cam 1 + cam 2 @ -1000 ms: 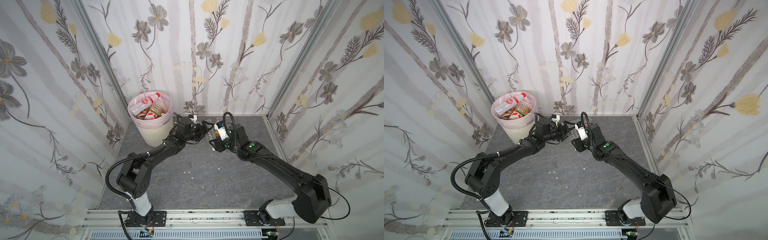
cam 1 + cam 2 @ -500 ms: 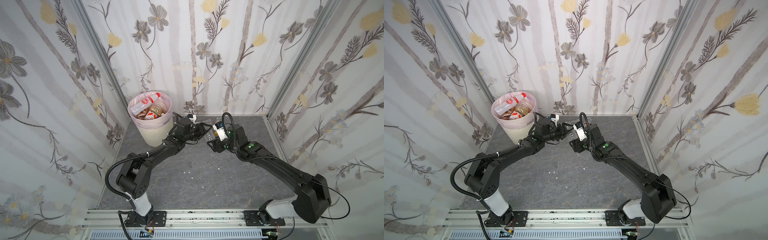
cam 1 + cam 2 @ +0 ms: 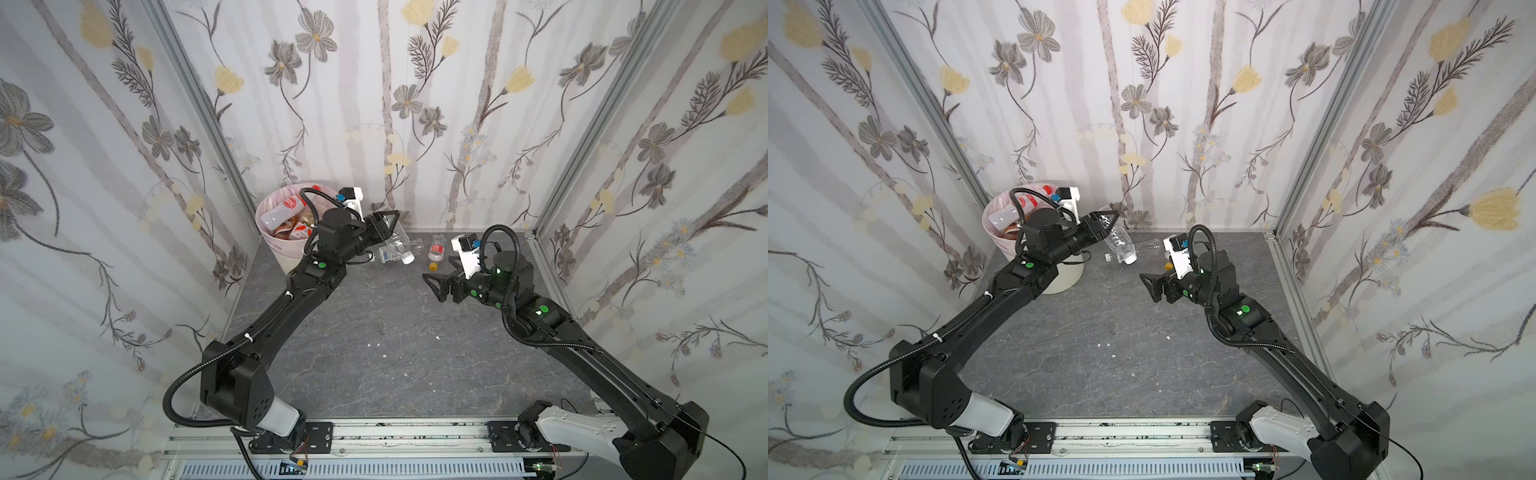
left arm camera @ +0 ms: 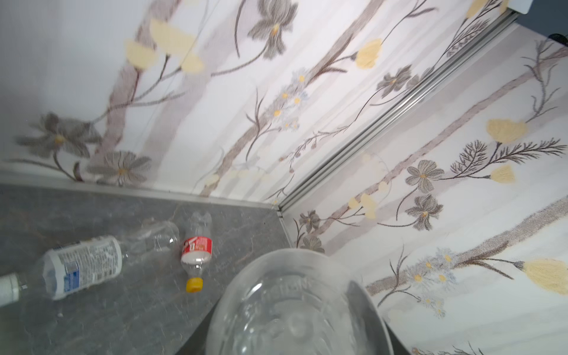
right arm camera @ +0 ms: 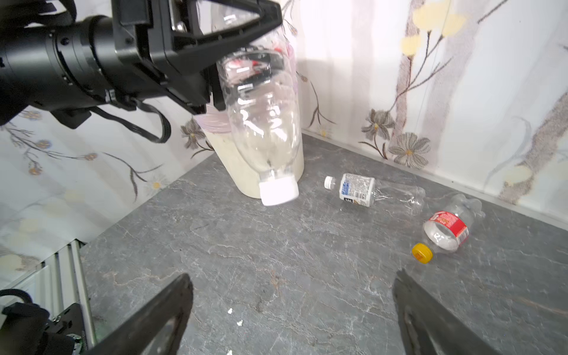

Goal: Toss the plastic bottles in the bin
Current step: 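Raise the clear bottle over the bin with the left gripper while the right withdraws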

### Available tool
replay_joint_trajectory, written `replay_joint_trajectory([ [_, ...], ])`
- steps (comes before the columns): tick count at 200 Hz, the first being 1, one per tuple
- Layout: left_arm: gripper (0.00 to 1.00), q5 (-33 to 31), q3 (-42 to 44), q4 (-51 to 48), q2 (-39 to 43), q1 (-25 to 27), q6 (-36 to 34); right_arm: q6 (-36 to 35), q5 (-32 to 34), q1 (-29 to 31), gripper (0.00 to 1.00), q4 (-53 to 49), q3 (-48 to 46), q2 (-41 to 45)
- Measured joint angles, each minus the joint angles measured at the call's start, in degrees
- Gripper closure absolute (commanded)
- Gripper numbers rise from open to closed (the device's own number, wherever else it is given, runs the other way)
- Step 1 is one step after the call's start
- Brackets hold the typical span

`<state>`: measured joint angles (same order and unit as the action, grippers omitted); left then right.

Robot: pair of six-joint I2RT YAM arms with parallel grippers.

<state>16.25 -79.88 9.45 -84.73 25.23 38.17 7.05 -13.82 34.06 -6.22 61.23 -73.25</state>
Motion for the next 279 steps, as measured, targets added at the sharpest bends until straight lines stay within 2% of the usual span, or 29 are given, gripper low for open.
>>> replay_joint_trajectory([
  [37,0.46,-7.50,-4.96,-4.50,5.05,-0.87,-11.06,-0.09,-2.40,1.99,0.00,1.92,3.76,-0.26],
  [72,0.44,-20.22,-11.17,-4.81,8.79,-1.16,-26.03,-0.22,-3.58,3.45,0.00,3.48,6.73,-3.19],
  [101,0.43,-29.00,-16.50,-4.13,7.43,-3.96,-37.31,-0.24,-3.82,4.83,0.00,3.80,7.74,-4.50],
  [132,0.43,-32.98,-21.22,-3.89,4.02,-8.98,-42.36,-0.28,-3.78,5.25,0.00,4.02,7.87,-5.03],
  [176,0.41,-30.84,-22.08,-2.73,-1.14,-14.45,-41.42,-0.72,-3.74,5.31,0.00,4.24,7.87,-5.14],
  [186,0.23,-29.57,-20.59,-2.21,-3.23,-16.09,-39.60,-0.72,-3.74,5.31,0.00,4.24,7.87,-5.35],
  [195,0.02,-28.04,-18.84,-2.51,-5.01,-17.14,-37.77,-0.70,-3.72,5.31,0.00,4.26,7.87,-5.64],
  [197,0.01,-27.65,-18.38,-2.80,-5.40,-17.31,-37.40,-0.70,-3.72,5.31,0.00,4.26,7.87,-5.73],
  [224,0.00,-22.97,-13.44,-9.79,-7.93,-16.09,-33.75,-0.68,-3.61,5.31,0.00,4.55,7.67,-6.32],
  [248,0.00,-23.67,-12.68,-13.11,-5.35,-15.52,-32.02,-0.68,-3.65,5.31,0.00,4.66,7.67,-7.28],
  [279,0.00,-25.27,-14.10,-12.31,0.85,-15.52,-31.04,-0.63,-3.78,5.31,0.00,4.90,7.65,-8.26],
])
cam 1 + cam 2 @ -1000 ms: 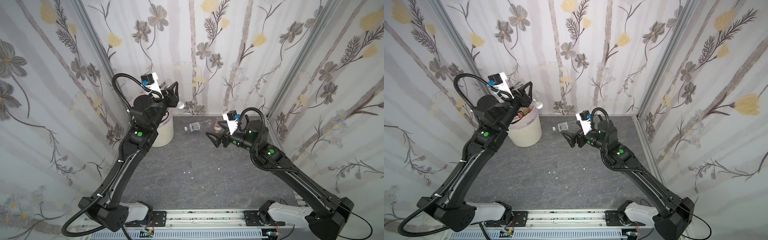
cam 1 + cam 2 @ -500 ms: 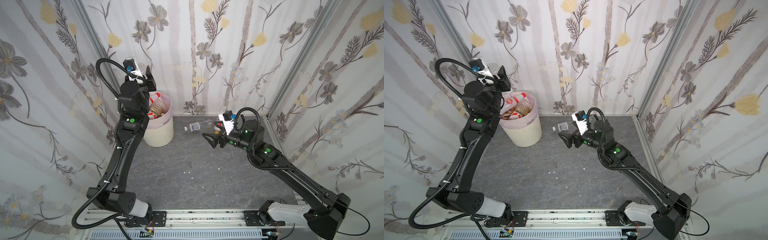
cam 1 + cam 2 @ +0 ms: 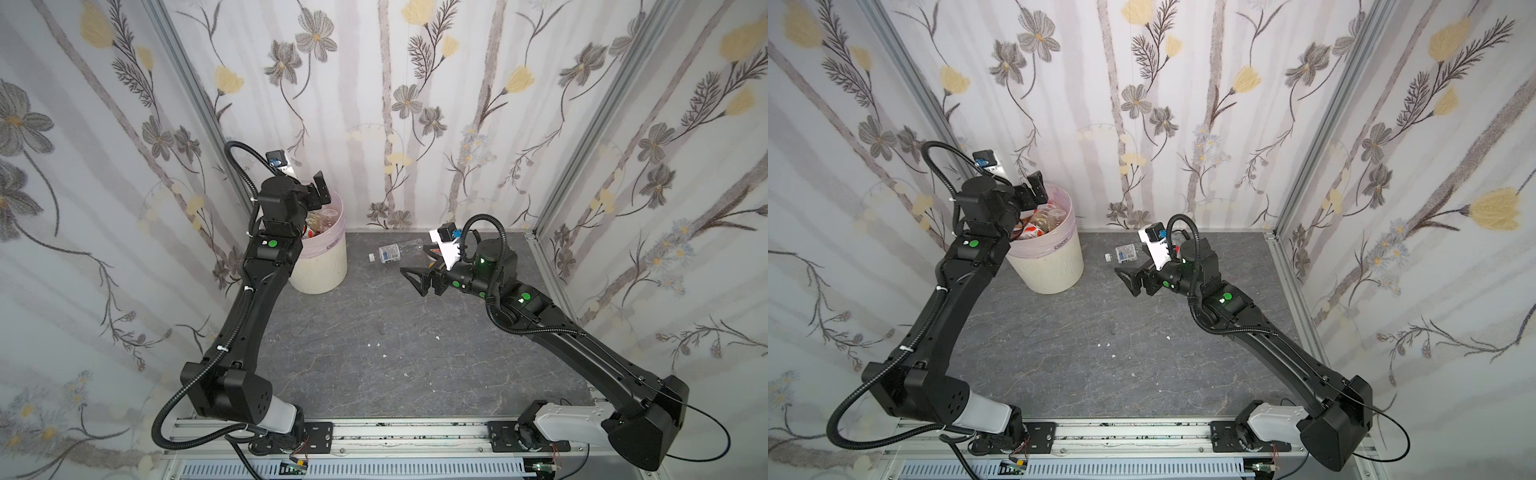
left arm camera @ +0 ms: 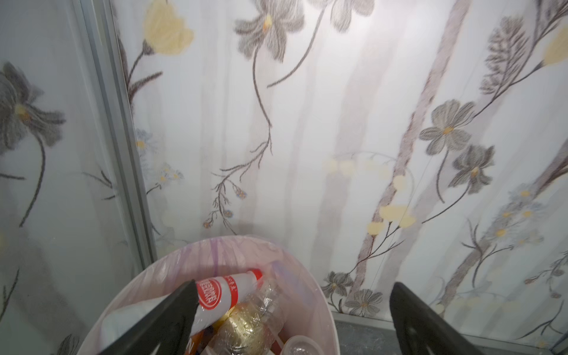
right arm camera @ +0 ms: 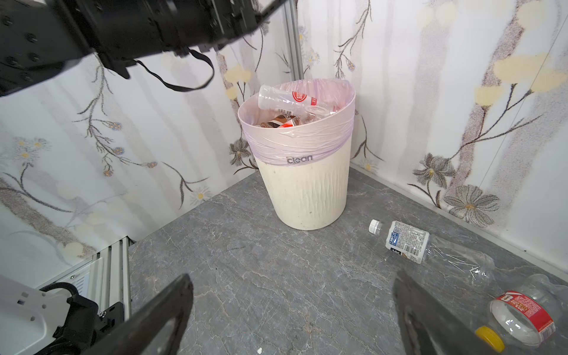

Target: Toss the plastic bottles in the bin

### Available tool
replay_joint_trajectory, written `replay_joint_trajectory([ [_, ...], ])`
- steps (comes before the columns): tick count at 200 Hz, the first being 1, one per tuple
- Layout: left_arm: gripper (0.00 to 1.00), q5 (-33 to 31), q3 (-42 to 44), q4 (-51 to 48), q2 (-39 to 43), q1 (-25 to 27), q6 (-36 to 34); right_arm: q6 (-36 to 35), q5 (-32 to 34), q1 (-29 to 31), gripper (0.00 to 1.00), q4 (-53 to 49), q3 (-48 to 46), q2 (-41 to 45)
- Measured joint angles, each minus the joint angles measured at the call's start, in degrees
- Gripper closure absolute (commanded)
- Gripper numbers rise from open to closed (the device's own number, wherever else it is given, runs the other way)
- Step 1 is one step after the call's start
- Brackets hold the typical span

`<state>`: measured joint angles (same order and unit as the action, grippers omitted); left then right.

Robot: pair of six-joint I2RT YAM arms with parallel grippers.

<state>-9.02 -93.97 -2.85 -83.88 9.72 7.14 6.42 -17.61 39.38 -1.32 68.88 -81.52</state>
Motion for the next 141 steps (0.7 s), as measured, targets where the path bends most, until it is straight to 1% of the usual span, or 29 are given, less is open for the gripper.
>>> replay_joint_trajectory([
  [24,0.00,-0.42,-0.04,0.85,2.38,-0.02,0.83,0.22,-0.04,0.04,0.00,0.76,-0.33,-0.44],
  [50,0.00,0.15,1.79,0.28,4.46,0.02,2.60,0.59,0.44,0.04,0.00,1.22,-1.03,-0.20],
  [87,0.00,4.02,5.73,0.33,9.38,1.42,7.56,0.59,7.06,-1.05,0.00,1.07,-1.09,-0.39],
  [100,0.00,6.03,8.13,0.61,11.02,2.78,9.75,1.20,9.38,-2.95,0.00,0.79,-0.13,-2.25],
  [113,0.00,7.67,11.15,0.66,12.72,4.28,11.85,2.84,11.26,-6.10,0.00,-0.11,1.38,-5.25],
  [141,0.00,9.99,18.91,2.05,16.04,7.76,17.25,6.95,13.70,-13.73,0.00,-3.48,5.35,-14.08],
])
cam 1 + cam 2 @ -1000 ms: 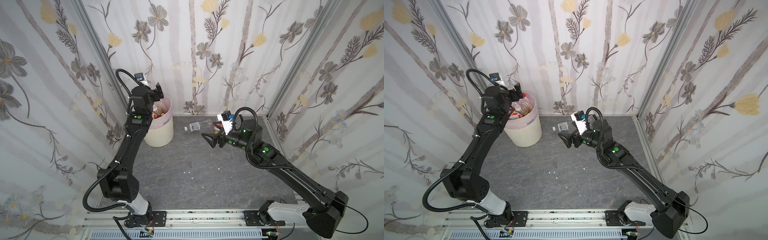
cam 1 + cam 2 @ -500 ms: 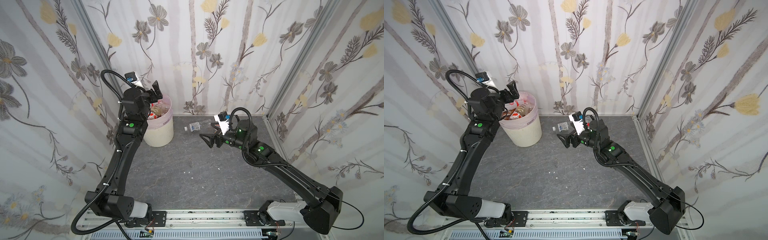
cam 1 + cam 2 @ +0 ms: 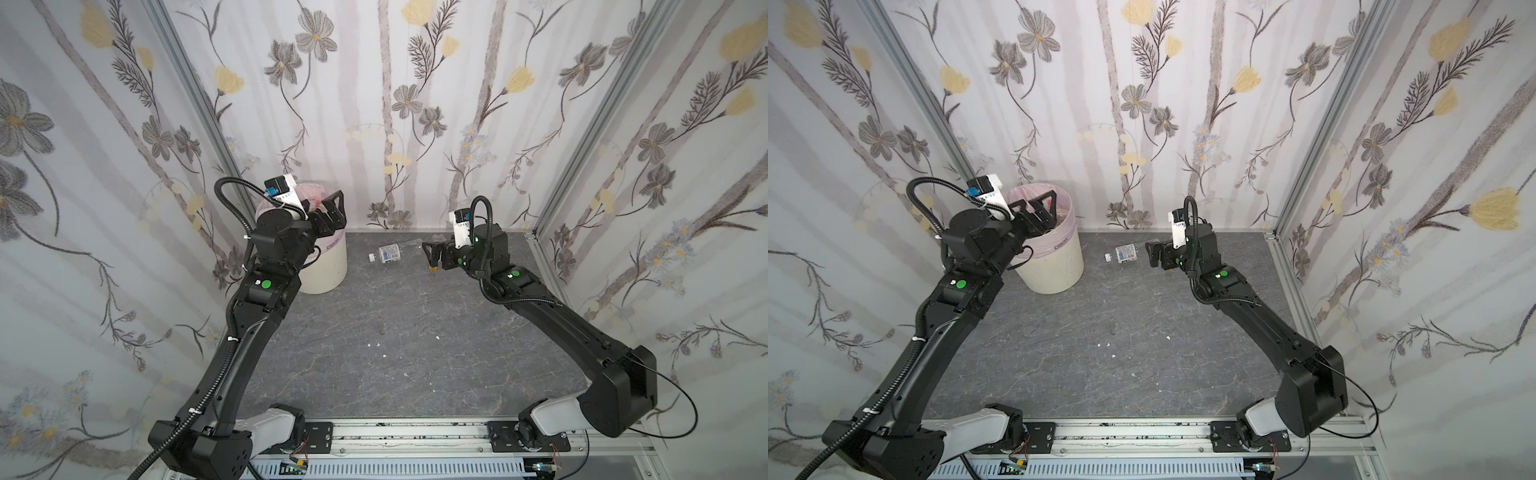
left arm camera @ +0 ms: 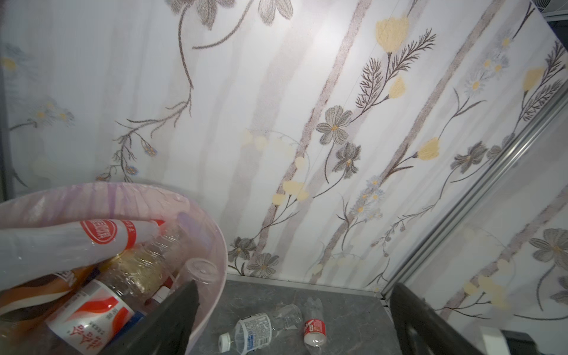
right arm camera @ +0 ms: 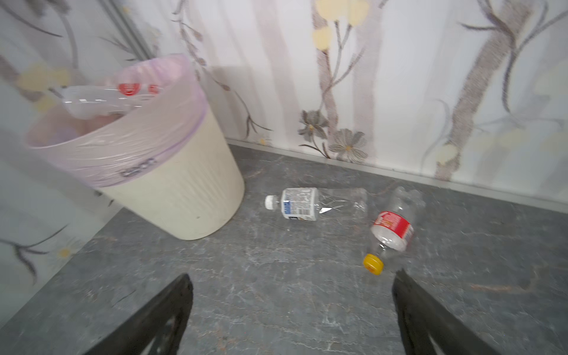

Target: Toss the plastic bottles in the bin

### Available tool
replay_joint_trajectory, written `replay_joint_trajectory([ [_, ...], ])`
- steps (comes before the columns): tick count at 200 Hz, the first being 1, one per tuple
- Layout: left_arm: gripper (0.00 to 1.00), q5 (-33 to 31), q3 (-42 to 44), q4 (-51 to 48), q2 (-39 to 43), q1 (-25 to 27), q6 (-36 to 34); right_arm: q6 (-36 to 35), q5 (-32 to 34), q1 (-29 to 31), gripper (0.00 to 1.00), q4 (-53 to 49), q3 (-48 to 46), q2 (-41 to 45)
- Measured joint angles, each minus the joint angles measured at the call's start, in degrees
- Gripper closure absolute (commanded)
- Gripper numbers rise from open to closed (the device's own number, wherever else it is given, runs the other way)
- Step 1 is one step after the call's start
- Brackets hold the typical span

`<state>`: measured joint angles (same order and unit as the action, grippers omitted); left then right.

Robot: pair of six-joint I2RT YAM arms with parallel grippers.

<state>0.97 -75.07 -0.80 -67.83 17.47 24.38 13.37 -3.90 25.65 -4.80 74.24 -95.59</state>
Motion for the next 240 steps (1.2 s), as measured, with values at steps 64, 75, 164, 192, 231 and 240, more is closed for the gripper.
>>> replay_joint_trajectory([
  [64,0.00,3.15,17.86,4.37,2.14,8.11,10.56,1.79,4.79,-5.53,0.00,-9.86,11.69,-18.84],
  [75,0.00,3.19,19.87,5.03,2.49,9.16,11.72,2.03,5.51,-5.81,0.00,-10.91,13.75,-21.66],
  [164,0.00,2.95,32.33,13.79,3.82,15.47,16.52,3.69,5.77,-5.79,0.03,-21.40,30.21,-37.68],
  [192,0.00,2.43,33.81,15.21,4.68,15.58,16.50,4.15,5.33,-5.68,0.08,-23.91,31.82,-39.58],
  [231,0.00,2.25,35.76,17.27,5.51,15.58,16.17,5.33,4.28,-4.96,0.11,-26.58,33.94,-42.25],
  [240,0.00,2.25,36.22,17.62,5.62,15.58,16.09,5.75,4.20,-4.81,0.11,-26.64,34.23,-42.77],
])
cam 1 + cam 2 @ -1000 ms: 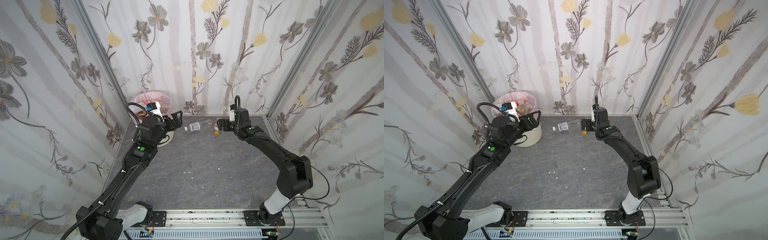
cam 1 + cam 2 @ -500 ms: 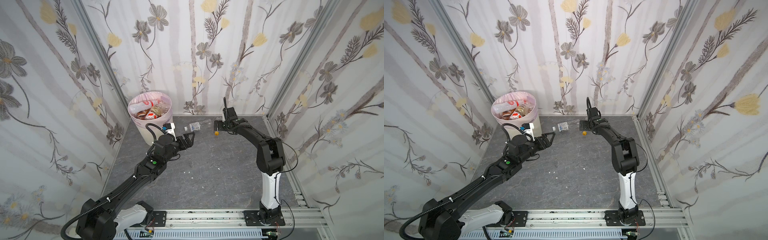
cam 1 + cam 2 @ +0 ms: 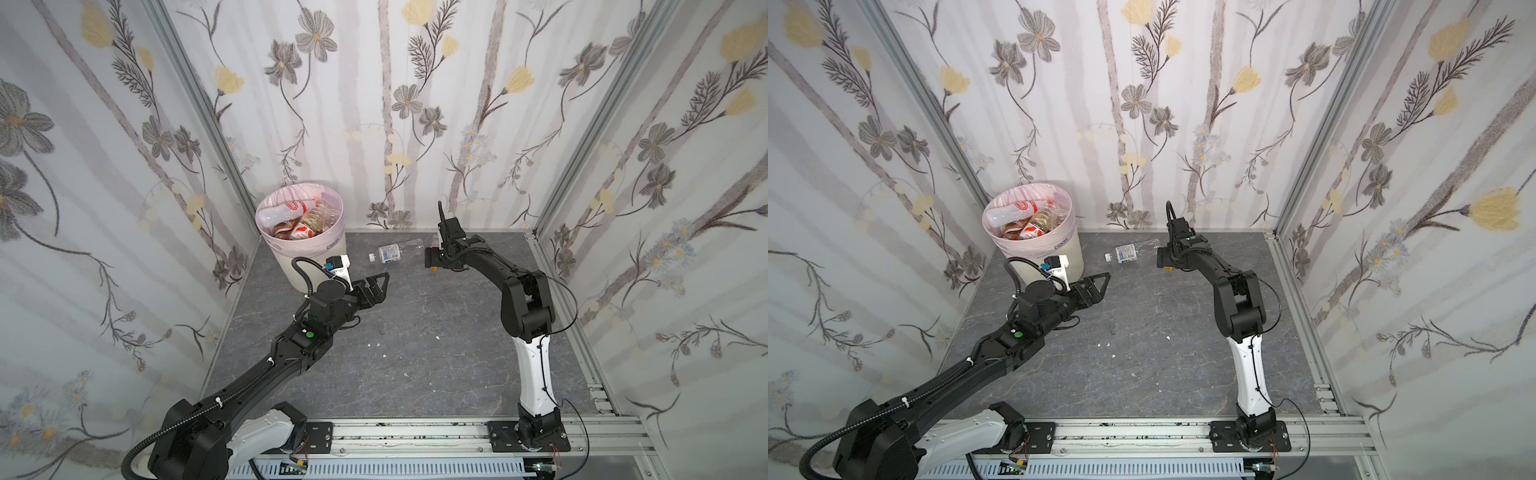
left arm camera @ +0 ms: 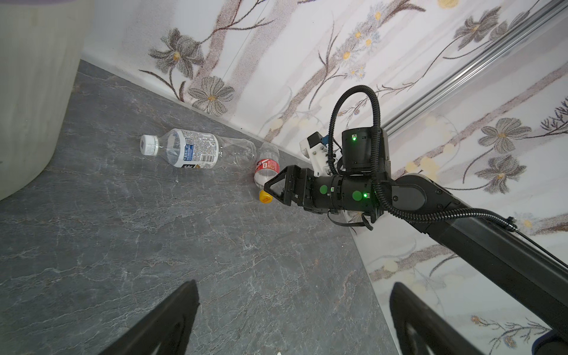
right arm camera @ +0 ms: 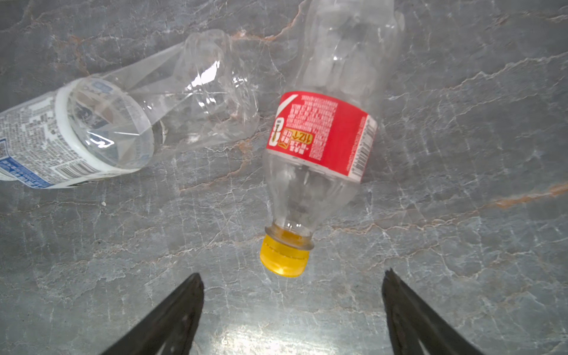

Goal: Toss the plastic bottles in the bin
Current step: 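Lower the right gripper onto the red-label yellow-cap bottle while the left returns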

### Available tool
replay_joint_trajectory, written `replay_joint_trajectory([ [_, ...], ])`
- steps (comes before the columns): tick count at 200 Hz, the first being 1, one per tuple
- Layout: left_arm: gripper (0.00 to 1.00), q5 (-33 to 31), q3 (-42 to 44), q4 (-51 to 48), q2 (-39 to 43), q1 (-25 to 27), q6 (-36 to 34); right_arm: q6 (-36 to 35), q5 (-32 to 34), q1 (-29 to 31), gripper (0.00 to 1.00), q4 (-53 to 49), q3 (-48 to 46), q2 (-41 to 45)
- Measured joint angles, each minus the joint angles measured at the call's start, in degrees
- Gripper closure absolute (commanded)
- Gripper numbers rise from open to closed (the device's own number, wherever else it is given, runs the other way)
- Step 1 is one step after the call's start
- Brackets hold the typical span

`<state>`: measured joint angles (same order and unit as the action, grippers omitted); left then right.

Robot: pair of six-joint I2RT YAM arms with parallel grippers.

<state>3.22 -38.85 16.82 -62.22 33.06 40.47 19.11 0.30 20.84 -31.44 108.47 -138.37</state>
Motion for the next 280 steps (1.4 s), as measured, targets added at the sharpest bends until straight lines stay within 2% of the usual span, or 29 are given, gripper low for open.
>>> replay_joint_trajectory([
  [23,0.00,0.04,1.53,0.70,0.44,0.00,-0.20,1.40,-1.01,0.26,0.13,-1.01,1.57,-1.81],
  [38,0.00,0.07,2.69,1.05,1.03,0.00,-0.20,1.92,-1.42,0.48,0.18,-1.79,2.82,-2.99],
  [92,0.00,0.46,5.11,2.82,2.99,0.00,-0.50,4.46,-1.88,0.48,0.21,-2.89,6.95,-5.99],
  [259,0.00,-0.17,6.40,4.35,4.94,0.85,-1.70,6.99,-1.90,0.46,0.45,-3.85,7.58,-8.00],
  [280,0.00,-0.20,6.40,4.35,4.79,0.85,-1.70,6.99,-1.99,0.46,0.51,-3.78,7.65,-8.20],
])
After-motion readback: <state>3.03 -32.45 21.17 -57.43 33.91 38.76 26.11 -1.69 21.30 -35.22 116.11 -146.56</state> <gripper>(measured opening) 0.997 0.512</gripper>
